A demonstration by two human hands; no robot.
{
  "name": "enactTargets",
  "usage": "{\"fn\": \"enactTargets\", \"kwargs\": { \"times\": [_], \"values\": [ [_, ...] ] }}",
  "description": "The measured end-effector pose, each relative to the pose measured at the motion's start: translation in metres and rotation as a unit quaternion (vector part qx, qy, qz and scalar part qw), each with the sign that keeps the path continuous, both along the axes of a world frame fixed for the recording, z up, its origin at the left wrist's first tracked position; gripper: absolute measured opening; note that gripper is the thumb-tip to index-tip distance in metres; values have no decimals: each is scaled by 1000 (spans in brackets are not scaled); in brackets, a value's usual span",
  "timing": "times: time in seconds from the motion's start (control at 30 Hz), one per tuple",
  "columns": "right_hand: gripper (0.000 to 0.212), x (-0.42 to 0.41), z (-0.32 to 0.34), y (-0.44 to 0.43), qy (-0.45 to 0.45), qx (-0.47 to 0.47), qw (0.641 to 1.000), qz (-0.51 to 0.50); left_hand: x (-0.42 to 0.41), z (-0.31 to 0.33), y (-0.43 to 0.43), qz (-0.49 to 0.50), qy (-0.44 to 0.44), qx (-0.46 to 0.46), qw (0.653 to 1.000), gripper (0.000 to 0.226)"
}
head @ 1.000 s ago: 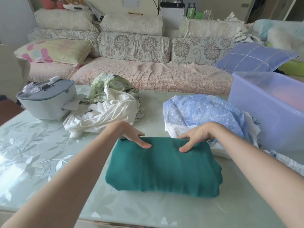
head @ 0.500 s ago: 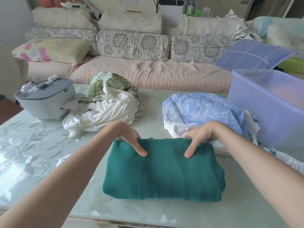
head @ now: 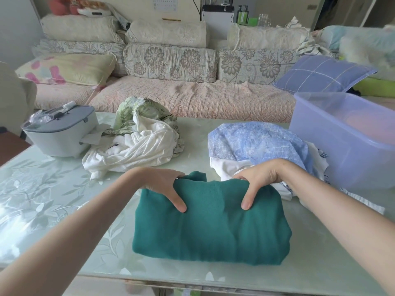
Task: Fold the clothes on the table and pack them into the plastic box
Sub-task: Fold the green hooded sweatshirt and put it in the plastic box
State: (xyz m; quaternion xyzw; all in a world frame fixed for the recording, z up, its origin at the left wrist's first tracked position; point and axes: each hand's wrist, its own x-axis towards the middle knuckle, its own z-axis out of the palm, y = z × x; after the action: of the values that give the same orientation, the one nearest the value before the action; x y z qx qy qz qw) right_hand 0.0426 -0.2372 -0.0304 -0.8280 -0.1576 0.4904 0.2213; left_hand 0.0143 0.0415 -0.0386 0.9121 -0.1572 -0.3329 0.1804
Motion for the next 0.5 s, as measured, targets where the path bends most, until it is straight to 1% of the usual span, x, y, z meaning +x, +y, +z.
{"fn": "enactTargets", "kwargs": {
  "times": [0.07, 0.2, 0.23, 0.3, 0.33, 0.4, 0.5],
  "values": [
    [51, -2, 2, 1, 2, -9, 1000, -5, -6, 1, 0, 2, -27, 4, 1000, 70],
    [62, -8, 8, 0, -7, -36, 999, 3, -17, 5, -1, 2, -66, 0, 998, 57],
    [58, -11, 10, -1, -10, -38, 999, 0, -20, 7, -1, 0, -67, -3, 998, 56],
    [42, -16, 15, -3, -16, -36, 999, 4, -24, 11, 1, -12, -65, -1, 998, 57],
    [37, -20, 18, -5, -25, -35, 999, 2, -26, 15, 2, -20, -63, 2, 998, 59],
    [36, -28, 25, -6, -46, -28, 999, -3, -29, 19, 4, -29, -62, 2, 998, 60],
    [31, -41, 30, -5, -89, -1, 996, -3, -35, 22, 4, -32, -85, -10, 996, 57]
  ]
}}
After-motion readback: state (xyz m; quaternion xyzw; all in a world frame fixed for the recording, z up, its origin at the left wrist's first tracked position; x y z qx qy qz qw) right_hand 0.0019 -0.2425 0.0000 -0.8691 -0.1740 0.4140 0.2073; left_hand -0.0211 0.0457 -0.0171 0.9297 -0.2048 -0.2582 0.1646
